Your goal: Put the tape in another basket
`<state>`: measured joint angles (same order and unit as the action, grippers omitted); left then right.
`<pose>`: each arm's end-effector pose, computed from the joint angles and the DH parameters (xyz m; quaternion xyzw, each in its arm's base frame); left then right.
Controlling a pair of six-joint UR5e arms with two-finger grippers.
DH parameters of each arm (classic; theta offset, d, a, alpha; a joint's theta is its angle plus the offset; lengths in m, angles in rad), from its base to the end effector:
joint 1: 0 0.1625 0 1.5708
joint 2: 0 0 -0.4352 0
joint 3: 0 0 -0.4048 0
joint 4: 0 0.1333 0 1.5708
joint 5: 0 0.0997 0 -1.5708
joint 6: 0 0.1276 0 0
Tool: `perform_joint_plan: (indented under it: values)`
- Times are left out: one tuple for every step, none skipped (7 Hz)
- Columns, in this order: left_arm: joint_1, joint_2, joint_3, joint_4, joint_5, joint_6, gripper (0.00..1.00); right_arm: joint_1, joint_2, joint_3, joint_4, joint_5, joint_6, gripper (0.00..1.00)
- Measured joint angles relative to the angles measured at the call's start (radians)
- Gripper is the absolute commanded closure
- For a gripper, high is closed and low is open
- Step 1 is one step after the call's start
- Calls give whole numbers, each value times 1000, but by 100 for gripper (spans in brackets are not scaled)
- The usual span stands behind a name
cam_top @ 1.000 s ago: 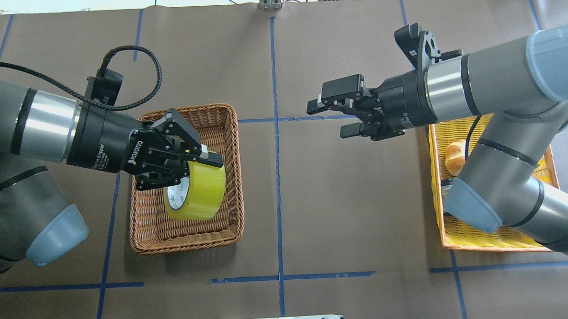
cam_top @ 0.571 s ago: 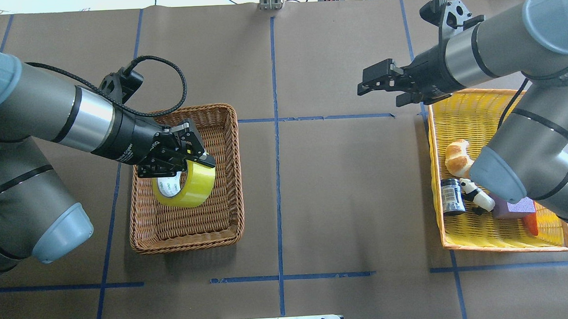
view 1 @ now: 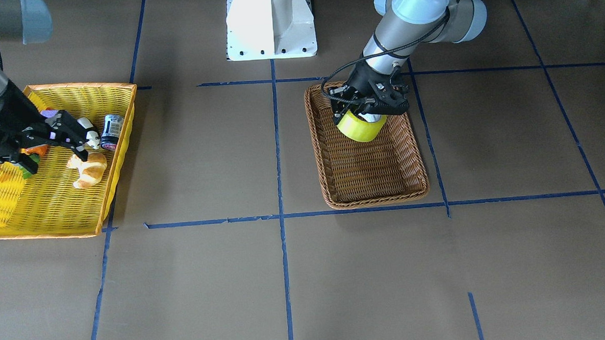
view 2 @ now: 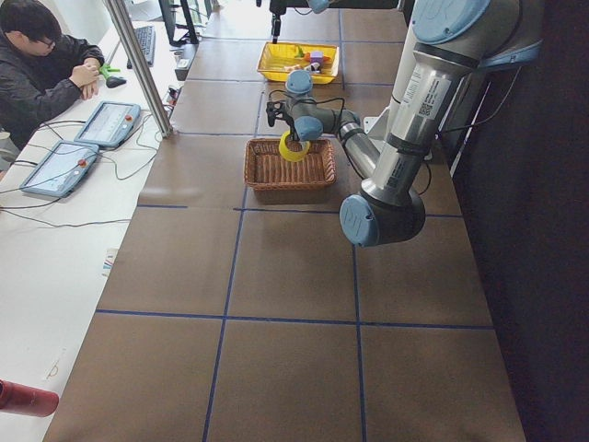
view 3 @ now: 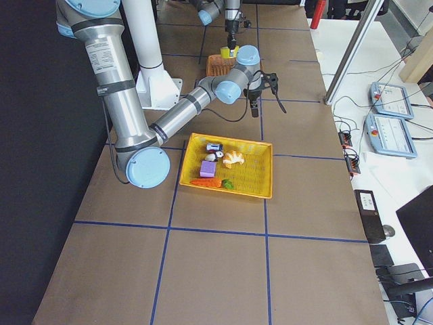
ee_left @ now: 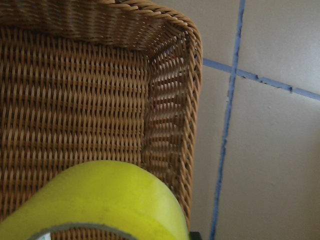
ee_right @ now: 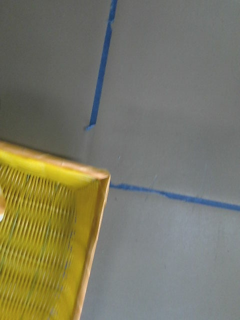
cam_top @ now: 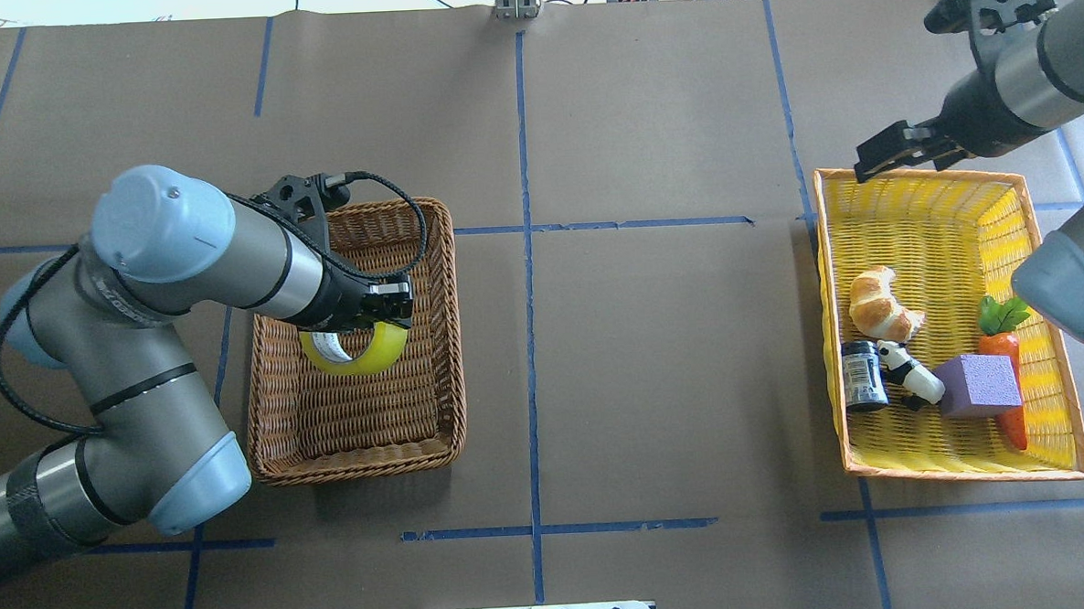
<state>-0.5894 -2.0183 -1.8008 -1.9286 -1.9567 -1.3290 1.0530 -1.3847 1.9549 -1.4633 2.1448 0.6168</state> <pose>0.4981 -0.4357 0.2757 0.0436 0.5116 -0.0540 0.8564 -0.2246 -0.5236 0.3926 0.1254 -0.3965 -0.0492 0.9081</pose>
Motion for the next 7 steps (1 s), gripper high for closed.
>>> perform_joint_plan:
  values:
    - [20,-5,29,13,43,58,99,39,-43,-2,-7,7,-105,0]
    - [28,-13,36,57,61,112,97,75,-74,-6,-10,23,-180,0]
    - [30,-26,29,126,67,172,74,106,-93,-10,-10,49,-226,0]
    - [31,-34,20,174,69,213,1,124,-106,-13,-11,70,-245,0]
    - [31,-37,13,194,73,229,0,134,-116,-14,-11,80,-252,0]
    - [31,-35,2,200,84,235,0,142,-124,-14,-10,88,-254,0]
    - [29,-30,-21,204,95,238,0,152,-134,-15,-8,96,-259,0]
